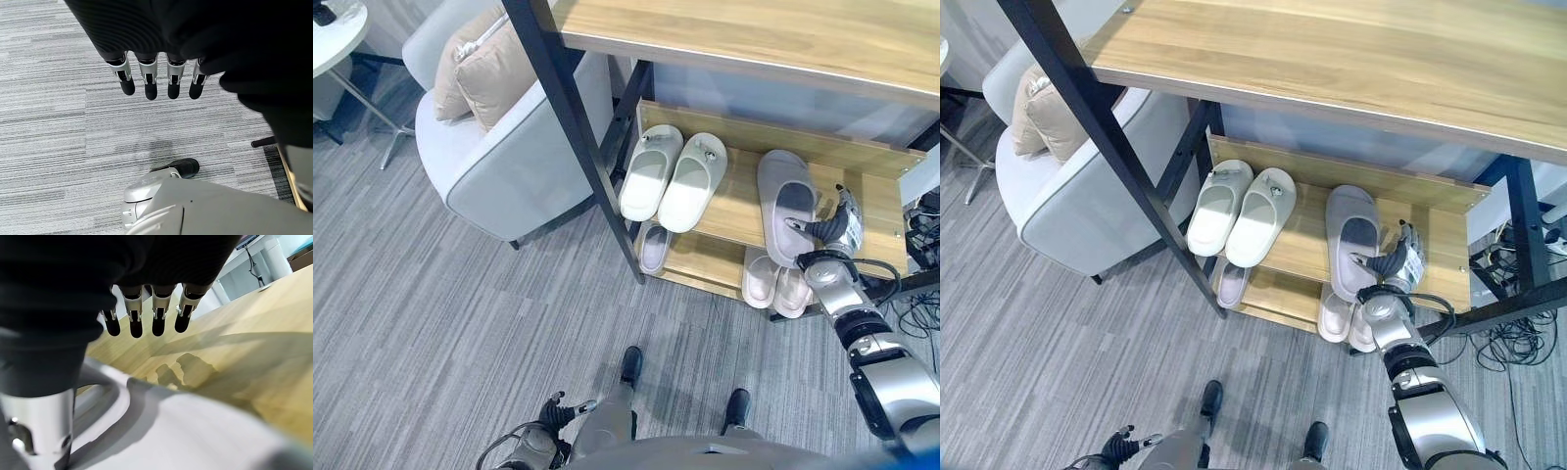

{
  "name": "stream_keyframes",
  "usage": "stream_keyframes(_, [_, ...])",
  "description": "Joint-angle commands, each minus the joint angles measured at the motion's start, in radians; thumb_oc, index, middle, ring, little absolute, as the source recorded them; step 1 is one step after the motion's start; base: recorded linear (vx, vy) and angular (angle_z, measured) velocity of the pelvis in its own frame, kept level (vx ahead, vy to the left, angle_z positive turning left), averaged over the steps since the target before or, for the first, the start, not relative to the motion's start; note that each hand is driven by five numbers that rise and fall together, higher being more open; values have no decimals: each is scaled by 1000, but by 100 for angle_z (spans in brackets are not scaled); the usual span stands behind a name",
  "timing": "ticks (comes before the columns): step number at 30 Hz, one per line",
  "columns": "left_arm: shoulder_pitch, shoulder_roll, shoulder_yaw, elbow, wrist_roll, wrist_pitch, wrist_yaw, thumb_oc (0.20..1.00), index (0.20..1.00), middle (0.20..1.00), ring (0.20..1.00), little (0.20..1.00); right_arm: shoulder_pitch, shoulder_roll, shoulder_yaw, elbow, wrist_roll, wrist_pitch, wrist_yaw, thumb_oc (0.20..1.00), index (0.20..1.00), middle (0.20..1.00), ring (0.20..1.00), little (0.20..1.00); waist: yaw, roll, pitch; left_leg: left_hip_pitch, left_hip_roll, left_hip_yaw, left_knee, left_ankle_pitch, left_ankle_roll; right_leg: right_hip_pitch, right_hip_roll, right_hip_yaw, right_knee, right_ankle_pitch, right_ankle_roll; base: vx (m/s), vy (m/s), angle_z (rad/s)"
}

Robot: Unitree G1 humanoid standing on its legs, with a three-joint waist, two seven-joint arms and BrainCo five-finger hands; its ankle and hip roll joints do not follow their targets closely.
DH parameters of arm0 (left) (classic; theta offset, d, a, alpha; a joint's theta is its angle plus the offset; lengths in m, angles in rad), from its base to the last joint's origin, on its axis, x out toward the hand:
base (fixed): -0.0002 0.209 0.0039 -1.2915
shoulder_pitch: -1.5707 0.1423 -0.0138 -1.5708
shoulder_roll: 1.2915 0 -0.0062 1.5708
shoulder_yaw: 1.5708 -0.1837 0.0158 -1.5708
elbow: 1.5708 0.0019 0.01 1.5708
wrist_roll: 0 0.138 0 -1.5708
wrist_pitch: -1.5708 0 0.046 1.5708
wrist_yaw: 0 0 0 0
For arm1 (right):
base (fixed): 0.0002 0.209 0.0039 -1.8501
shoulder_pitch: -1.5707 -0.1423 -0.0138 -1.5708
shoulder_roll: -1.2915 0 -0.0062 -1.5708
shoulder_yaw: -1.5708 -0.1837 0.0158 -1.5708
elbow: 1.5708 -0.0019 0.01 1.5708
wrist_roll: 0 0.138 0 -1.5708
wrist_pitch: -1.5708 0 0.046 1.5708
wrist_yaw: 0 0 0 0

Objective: Arrange the slippers neatly on the shoe rack.

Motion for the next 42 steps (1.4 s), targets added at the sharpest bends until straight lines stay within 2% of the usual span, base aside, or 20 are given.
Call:
stream_keyframes(1, [-26,-39,-56,87,-14,-4,5,1000,1000,1000,1000,1000,-88,-60,24,-2,35,-30,-8,1000,1000,1000,1000,1000,30,-25,16,0,-3,71,9,-109,-19,5,-47,57,6,27,44,31,-9,2])
stream_keyframes(2, [-27,-39,-55,86,-14,-4,5,1000,1000,1000,1000,1000,-87,-60,25,-4,35,-32,-7,1000,1000,1000,1000,1000,29,-26,16,1,-3,71,9,-109,-20,7,-47,57,6,27,43,34,-14,0])
stream_keyframes(3, [-28,-39,-57,84,-14,-4,5,1000,1000,1000,1000,1000,-89,-63,29,-6,31,-33,-6,840,840,840,840,840,28,-26,18,5,-4,69,9,-111,-19,10,-46,57,6,26,42,0,0,0])
stream_keyframes(4, [-28,-39,-57,84,-14,-4,5,1000,1000,1000,1000,1000,-89,-63,29,-5,31,-33,-6,592,592,592,592,592,28,-26,18,5,-4,69,9,-111,-20,11,-46,56,6,25,42,0,0,0])
stream_keyframes(5, [-33,-39,-57,82,-16,-3,3,1000,1000,1000,1000,1000,-89,-63,38,-9,22,-34,3,307,307,307,307,307,26,-28,17,9,-3,69,9,-112,-20,15,-45,55,6,23,41,0,0,0])
stream_keyframes(6, [-35,-39,-57,80,-16,-3,3,1000,1000,1000,1000,1000,-88,-65,45,-8,10,-32,4,200,200,200,200,200,25,-28,18,12,-3,70,9,-113,-20,19,-45,54,6,21,41,0,0,0])
stream_keyframes(15, [-41,-39,-27,96,16,7,6,1000,1000,1000,1000,1000,-48,-43,59,-79,-94,-18,-10,200,200,200,200,200,15,-41,12,47,1,84,9,-128,-16,40,-48,53,6,21,41,0,5,3])
stream_keyframes(21, [-40,-37,6,107,29,16,7,1000,1000,1000,1000,1000,49,-20,3,-171,-126,-18,-37,200,200,200,200,200,-9,-52,-5,80,2,101,9,-145,-10,59,-50,64,6,20,41,0,0,0])
stream_keyframes(26, [-28,-37,33,119,41,21,11,1000,1000,1000,1000,1000,130,8,-29,-265,-124,-45,-34,200,200,200,200,200,-27,-55,-18,107,6,117,9,-155,-5,72,-50,75,6,19,40,16,4,-6])
stream_keyframes(29, [-13,-39,58,126,50,27,12,1000,1000,1000,1000,1000,227,32,-51,-385,-123,-81,-9,200,200,200,200,200,-43,-56,-26,136,10,130,9,-165,-2,95,-45,80,6,13,40,23,-5,-15])
stream_keyframes(31, [-4,-35,98,125,58,23,15,1000,1000,1000,1000,1000,374,35,-67,-563,-163,-122,42,200,200,200,200,200,-64,-60,-36,183,15,138,9,-180,-2,137,-37,80,11,-4,39,36,-12,-10])
stream_keyframes(35, [6,-27,141,113,45,16,20,1000,1000,1000,1000,1000,527,42,-70,-699,-190,-156,98,200,200,200,200,200,-75,-64,-51,237,28,146,9,-193,-3,180,-23,88,12,-24,39,42,-11,-18])
stream_keyframes(38, [36,-22,175,109,49,16,25,1000,1000,1000,1000,1000,619,48,-59,-752,-199,-177,141,200,200,200,200,200,-75,-68,-61,300,38,161,9,-214,2,221,-18,102,11,-41,40,79,25,-26])
stream_keyframes(42, [77,-26,200,123,58,21,27,1000,1000,1000,1000,1000,674,49,-73,-788,-206,-181,152,200,200,200,200,200,-73,-65,-65,361,22,182,9,-237,23,250,-33,126,24,-39,48,86,127,-30])
